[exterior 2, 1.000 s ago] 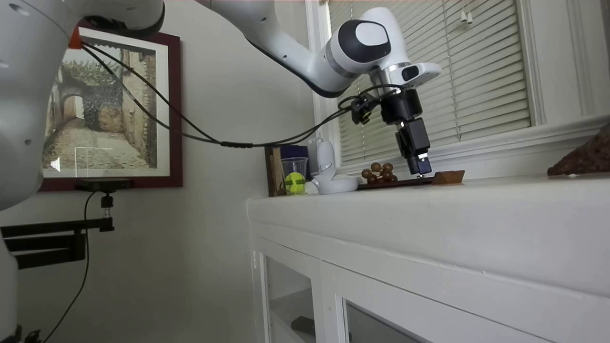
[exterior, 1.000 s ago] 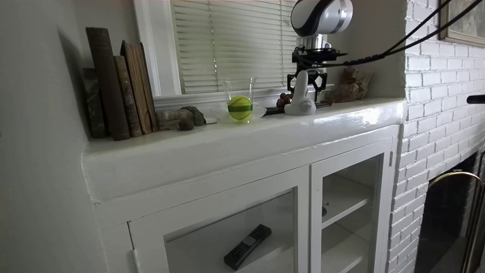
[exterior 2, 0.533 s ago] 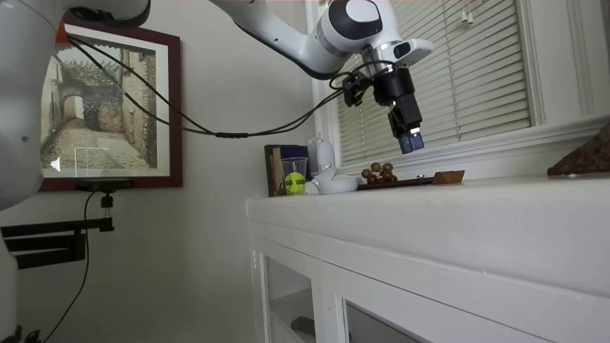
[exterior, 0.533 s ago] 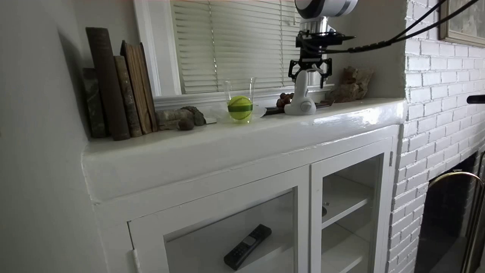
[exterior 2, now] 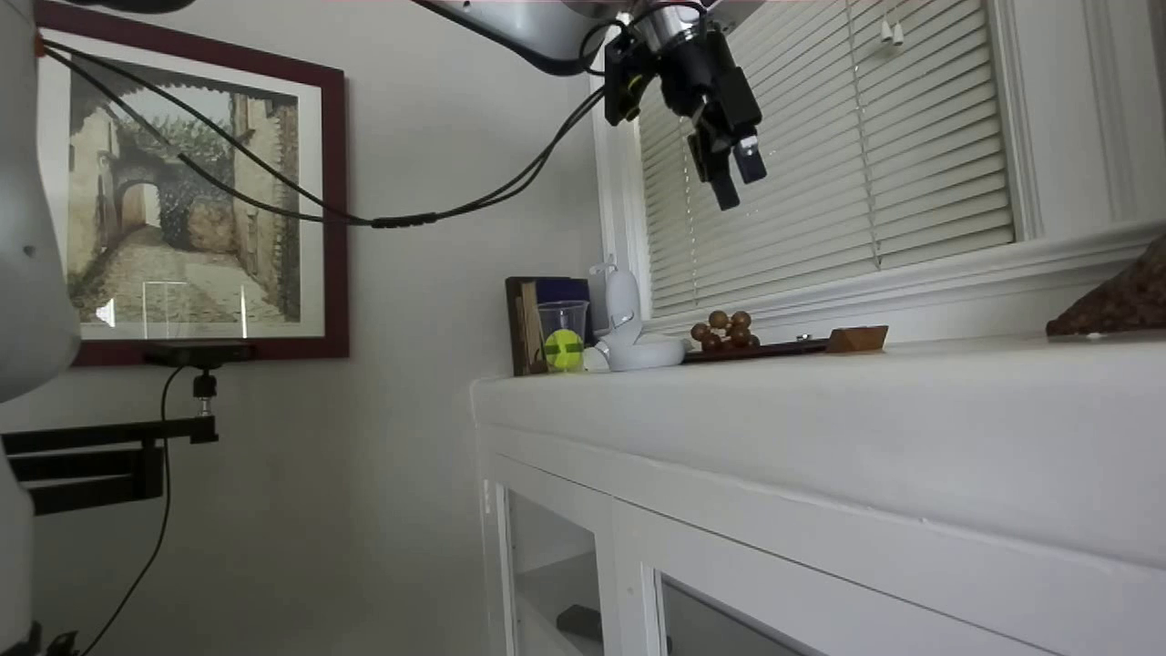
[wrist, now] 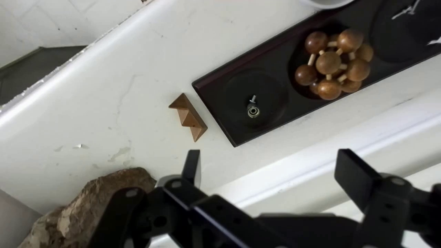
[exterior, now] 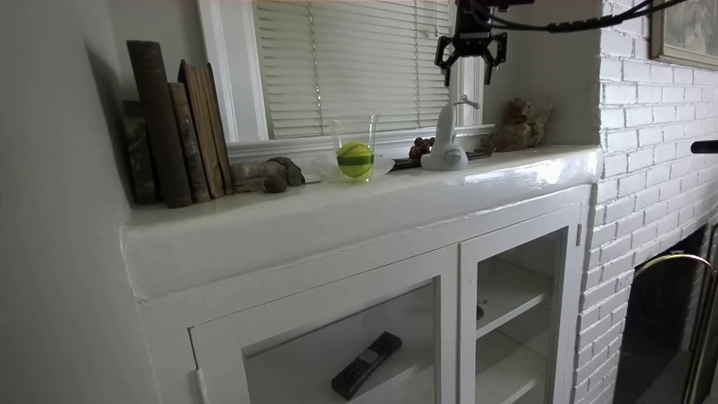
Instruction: Move the small silver object to the right
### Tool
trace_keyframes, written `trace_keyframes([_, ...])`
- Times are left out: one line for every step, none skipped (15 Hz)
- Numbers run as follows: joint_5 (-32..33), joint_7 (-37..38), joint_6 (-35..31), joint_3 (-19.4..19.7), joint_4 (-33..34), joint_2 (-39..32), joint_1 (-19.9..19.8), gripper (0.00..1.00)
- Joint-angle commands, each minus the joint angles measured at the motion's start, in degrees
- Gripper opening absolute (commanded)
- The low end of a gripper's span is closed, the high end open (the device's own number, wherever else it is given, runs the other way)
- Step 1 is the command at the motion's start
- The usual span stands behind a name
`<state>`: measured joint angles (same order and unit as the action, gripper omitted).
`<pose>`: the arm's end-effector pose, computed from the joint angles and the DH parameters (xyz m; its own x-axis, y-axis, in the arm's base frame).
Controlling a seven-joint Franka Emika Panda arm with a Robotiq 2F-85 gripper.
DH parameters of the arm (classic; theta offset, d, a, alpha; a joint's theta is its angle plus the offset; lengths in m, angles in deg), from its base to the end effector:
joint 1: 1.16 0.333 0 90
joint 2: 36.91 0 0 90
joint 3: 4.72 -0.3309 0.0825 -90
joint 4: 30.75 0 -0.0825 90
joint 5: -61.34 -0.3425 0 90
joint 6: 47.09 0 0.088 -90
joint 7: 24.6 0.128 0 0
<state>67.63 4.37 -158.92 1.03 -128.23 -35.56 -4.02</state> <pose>0.5358 -0.0913 0.6122 0.7713 -0.5683 0.2864 -0.5839 -0.8110 -0.0367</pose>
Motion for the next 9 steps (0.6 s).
trace_keyframes([0.2,-7.0,0.2,-1.7,-3.9,6.2,0.2,1.00])
trace_keyframes([0.3,-9.1,0.3,-2.2,-4.1,7.3,0.3,1.00])
trace_keyframes([0.5,-10.3,0.8,-2.9,-5.1,8.7,0.5,1.00])
trace_keyframes([0.4,-12.1,0.7,-3.5,-6.2,10.2,0.8,1.00])
trace_keyframes([0.7,-13.3,1.1,-4.2,-6.8,11.5,1.0,1.00])
trace_keyframes([1.9,-13.2,1.2,-5.1,-8.3,13.3,1.1,1.00])
trace_keyframes([1.8,-13.6,1.5,-5.7,-9.4,14.6,1.3,1.00])
trace_keyframes([0.0,-12.4,1.1,-5.2,-4.8,9.9,0.5,1.00])
trace_keyframes([0.0,-12.6,1.3,-5.8,-5.9,11.2,0.7,1.00])
